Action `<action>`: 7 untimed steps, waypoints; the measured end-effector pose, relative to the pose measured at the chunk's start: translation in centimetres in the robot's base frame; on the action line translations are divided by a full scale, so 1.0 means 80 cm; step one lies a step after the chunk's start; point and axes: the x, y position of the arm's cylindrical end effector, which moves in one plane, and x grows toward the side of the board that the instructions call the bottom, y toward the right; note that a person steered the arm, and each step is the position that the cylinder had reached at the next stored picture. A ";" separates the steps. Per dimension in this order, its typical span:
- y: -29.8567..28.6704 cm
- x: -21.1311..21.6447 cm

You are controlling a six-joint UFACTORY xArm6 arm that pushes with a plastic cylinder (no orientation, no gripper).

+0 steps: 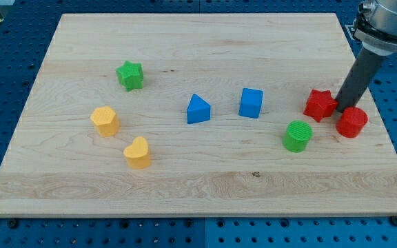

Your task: Push the red circle to the bottom right

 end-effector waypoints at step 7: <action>0.000 0.123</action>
